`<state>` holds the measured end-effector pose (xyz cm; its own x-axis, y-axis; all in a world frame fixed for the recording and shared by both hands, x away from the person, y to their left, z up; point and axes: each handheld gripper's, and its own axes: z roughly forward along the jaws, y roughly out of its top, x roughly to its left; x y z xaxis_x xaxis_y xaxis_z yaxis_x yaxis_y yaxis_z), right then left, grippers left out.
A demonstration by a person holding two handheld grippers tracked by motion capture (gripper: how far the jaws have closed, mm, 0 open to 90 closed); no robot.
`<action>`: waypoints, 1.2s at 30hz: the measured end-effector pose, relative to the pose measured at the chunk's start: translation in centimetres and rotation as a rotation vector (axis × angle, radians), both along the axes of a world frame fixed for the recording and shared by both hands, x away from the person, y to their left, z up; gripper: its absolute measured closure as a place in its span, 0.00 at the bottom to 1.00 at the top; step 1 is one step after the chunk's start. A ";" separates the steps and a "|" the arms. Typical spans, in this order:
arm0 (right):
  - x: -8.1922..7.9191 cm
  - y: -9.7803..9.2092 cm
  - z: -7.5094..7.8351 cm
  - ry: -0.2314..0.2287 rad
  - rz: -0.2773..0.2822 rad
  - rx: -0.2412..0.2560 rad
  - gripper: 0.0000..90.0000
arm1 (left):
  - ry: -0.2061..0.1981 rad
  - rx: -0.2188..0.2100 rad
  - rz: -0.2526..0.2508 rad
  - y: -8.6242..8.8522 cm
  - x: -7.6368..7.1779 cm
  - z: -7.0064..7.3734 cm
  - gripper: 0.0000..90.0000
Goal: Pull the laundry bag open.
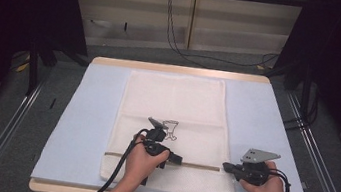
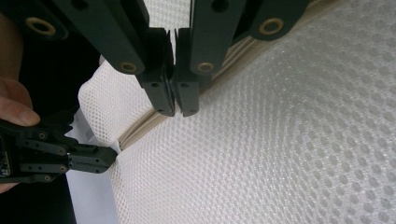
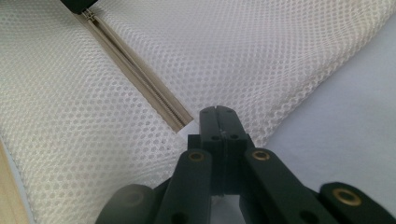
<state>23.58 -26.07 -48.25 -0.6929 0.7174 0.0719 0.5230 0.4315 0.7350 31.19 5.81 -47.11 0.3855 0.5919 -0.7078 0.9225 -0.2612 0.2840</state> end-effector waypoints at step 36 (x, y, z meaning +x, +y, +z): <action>0.0 0.0 0.0 0.000 -0.002 0.002 1.00 | 0.008 0.002 0.021 2.1 0.1 0.1 0.97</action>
